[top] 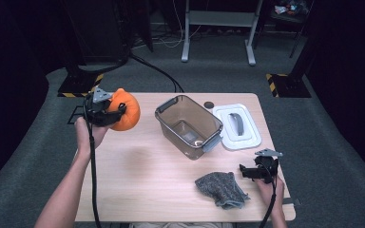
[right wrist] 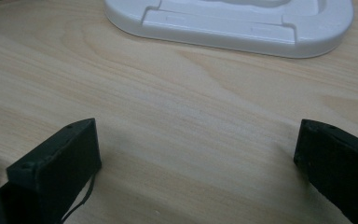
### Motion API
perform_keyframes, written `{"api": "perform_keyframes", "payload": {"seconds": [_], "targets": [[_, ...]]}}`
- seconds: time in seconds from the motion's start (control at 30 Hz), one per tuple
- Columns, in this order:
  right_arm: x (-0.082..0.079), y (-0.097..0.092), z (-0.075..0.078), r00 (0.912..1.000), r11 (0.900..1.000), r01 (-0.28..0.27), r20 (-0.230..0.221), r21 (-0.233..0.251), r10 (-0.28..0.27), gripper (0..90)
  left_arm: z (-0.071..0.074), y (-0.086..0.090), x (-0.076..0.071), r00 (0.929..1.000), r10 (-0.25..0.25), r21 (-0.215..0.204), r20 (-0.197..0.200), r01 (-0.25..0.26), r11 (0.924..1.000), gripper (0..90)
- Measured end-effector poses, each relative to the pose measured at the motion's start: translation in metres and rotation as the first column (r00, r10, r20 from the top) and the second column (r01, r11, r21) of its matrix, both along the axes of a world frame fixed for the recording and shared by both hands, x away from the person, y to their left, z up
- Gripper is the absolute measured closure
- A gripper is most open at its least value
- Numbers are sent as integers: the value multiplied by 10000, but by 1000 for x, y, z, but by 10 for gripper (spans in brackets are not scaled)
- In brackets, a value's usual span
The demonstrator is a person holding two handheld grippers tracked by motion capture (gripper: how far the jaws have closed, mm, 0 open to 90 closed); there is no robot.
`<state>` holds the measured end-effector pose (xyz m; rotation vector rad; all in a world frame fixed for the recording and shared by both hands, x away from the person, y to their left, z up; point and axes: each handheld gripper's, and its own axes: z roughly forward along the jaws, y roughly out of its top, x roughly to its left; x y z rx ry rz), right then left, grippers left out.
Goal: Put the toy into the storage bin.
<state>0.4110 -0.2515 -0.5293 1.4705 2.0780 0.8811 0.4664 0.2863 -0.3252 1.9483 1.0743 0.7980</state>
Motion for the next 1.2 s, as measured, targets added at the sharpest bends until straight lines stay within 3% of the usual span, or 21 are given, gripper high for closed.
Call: {"api": "perform_keyframes", "payload": {"seconds": [0.33, 0.73, 1.2], "targets": [[0, 0, 0, 10000, 10000, -13, -4, -13, 13, 0, 9, -16, 14, 9997, -255, -172, 16, 255, 9995, 538], [0, 0, 0, 10000, 10000, 4, -1, 2, -4, 0, 18, -48, 28, 9977, -684, -199, 32, 685, 9975, 533], [0, 0, 0, 10000, 10000, 3, 2, 2, -3, 0, 20, -83, 41, 9943, -1065, -541, 62, 1067, 9928, 527]]}}
